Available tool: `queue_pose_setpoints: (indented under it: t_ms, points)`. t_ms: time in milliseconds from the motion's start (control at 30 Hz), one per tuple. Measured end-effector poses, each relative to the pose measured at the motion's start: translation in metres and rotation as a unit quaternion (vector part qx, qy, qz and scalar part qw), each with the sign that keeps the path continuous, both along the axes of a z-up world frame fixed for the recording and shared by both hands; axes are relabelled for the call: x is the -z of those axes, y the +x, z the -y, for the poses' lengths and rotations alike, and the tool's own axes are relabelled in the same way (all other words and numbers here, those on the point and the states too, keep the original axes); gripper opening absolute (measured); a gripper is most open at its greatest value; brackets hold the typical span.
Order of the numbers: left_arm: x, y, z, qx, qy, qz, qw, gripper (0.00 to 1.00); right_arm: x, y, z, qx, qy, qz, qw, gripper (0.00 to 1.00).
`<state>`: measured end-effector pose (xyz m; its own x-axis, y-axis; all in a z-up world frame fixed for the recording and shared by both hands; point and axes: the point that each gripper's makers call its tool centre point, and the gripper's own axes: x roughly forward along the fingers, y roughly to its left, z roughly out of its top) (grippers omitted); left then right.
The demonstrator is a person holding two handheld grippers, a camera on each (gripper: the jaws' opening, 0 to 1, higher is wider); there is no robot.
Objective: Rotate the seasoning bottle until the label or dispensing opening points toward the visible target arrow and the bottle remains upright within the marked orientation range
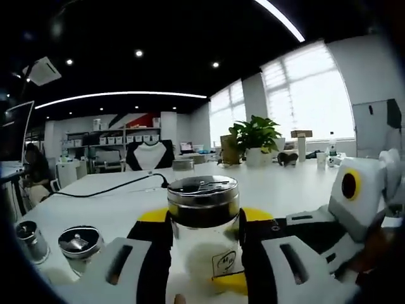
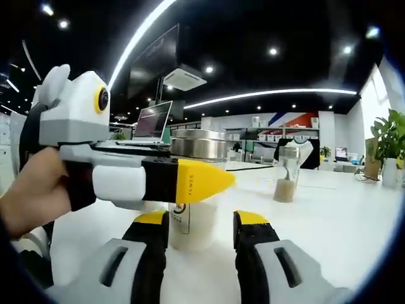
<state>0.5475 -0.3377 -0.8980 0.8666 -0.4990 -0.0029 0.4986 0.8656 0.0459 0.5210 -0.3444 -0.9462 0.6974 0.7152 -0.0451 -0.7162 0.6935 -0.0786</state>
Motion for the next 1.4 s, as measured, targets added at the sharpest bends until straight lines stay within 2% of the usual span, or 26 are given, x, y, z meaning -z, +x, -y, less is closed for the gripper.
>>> queue_pose_setpoints:
  t_ms: [167,367,867,933,1067,1167,1400]
  points:
    - [0.001,0.001,-0.008,0.003,0.016,-0.007,0.9998,0.44,0.001,0.000,0.000,0.002,-0.002,-0.001,1.0000,0.40]
    - [0.003,0.000,-0.021,-0.002,0.019,-0.006,0.9998,0.44,0.000,0.001,0.002,0.007,0.005,-0.002,1.0000,0.37]
    - [0.004,-0.003,-0.020,-0.005,0.030,-0.001,0.9995,0.45,0.002,0.001,0.003,0.012,0.000,-0.005,0.9999,0.39]
    - [0.000,-0.003,-0.020,-0.013,0.038,0.013,0.9991,0.45,0.001,0.003,0.005,0.017,0.004,-0.007,0.9998,0.41]
    - [-0.009,-0.005,-0.018,-0.015,0.031,0.024,0.9991,0.47,0.002,0.006,0.009,0.026,0.014,-0.018,0.9994,0.50]
    - [-0.015,-0.005,-0.017,-0.015,0.036,0.034,0.9986,0.47,0.001,0.010,0.015,0.037,0.041,-0.032,0.9980,0.61]
    - [-0.020,-0.006,-0.016,-0.017,0.047,0.036,0.9981,0.51,-0.005,0.018,0.028,0.061,0.099,-0.059,0.9914,0.80]
